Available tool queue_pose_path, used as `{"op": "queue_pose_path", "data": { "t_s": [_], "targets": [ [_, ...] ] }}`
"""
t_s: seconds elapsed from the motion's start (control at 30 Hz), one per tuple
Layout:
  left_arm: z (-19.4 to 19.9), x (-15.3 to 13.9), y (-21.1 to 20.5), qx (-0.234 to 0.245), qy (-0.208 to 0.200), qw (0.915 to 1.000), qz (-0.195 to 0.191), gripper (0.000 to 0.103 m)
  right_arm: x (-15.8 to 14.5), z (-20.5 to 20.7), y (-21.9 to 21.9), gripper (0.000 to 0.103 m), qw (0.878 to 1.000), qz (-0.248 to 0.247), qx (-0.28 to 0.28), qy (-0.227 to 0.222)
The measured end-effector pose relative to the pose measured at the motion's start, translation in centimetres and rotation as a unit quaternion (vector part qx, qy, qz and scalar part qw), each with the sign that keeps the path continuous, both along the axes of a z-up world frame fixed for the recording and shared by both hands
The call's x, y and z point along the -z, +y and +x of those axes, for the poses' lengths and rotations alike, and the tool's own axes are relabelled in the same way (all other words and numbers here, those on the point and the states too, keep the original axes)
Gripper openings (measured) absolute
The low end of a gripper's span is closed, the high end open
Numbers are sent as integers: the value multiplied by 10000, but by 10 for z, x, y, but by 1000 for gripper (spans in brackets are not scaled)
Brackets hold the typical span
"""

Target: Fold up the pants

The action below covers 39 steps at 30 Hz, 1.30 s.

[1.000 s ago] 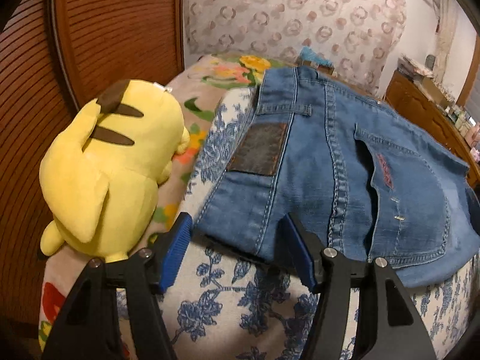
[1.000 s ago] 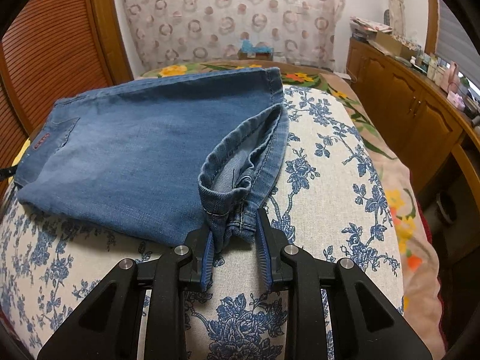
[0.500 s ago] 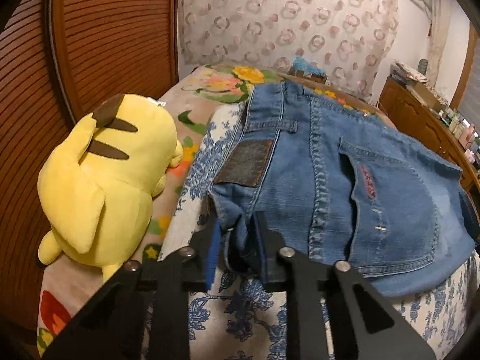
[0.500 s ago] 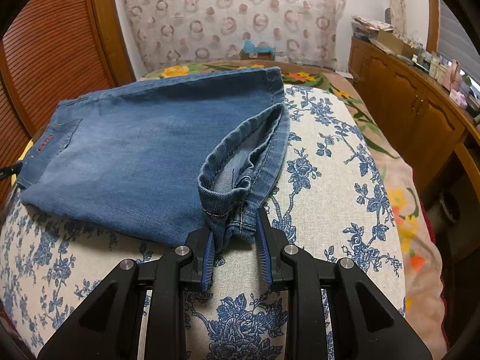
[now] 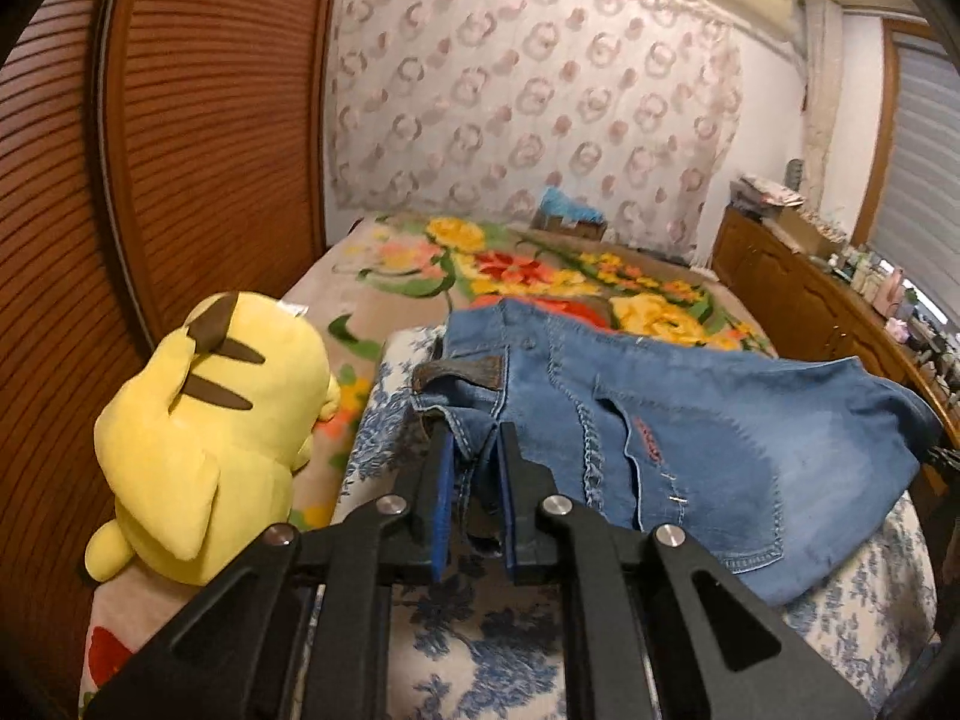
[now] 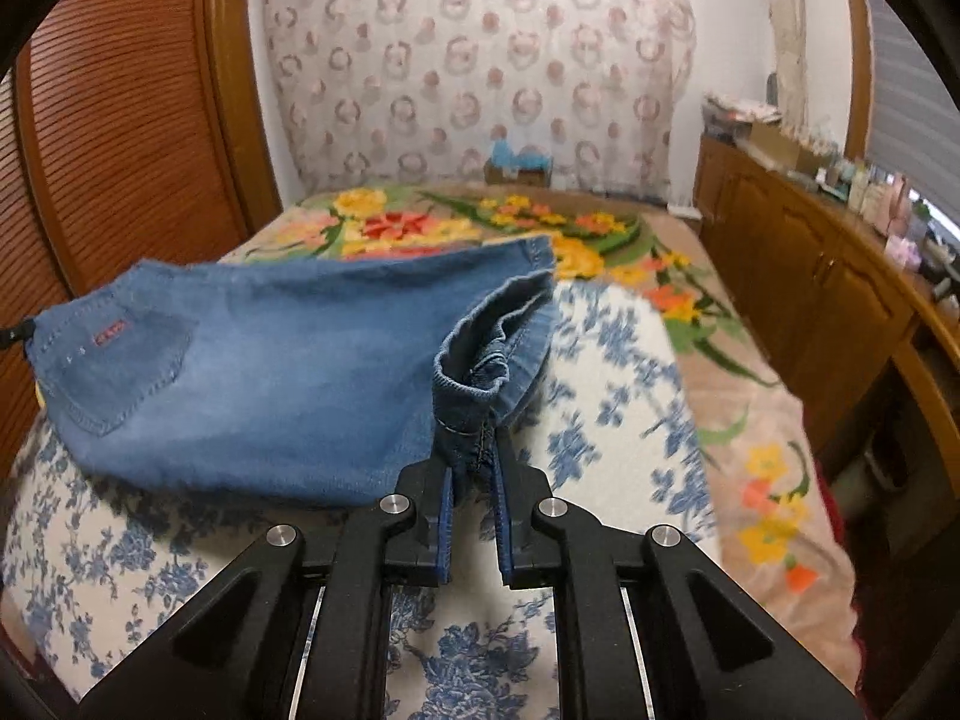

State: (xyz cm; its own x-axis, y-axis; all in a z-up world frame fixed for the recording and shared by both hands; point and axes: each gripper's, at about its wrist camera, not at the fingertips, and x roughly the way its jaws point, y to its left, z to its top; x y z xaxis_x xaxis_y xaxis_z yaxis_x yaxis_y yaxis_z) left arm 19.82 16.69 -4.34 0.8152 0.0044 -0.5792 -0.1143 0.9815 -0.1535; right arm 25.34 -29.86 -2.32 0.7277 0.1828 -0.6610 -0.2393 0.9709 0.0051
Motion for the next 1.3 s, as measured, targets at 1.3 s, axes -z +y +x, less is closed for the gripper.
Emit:
{"op": "queue_pose_path", "data": {
  "t_s": [1.3],
  "targets": [
    [-160,62,-41,444,224,9987,-127,17,38,-173,-92,9,9974,402,565,187]
  ]
}}
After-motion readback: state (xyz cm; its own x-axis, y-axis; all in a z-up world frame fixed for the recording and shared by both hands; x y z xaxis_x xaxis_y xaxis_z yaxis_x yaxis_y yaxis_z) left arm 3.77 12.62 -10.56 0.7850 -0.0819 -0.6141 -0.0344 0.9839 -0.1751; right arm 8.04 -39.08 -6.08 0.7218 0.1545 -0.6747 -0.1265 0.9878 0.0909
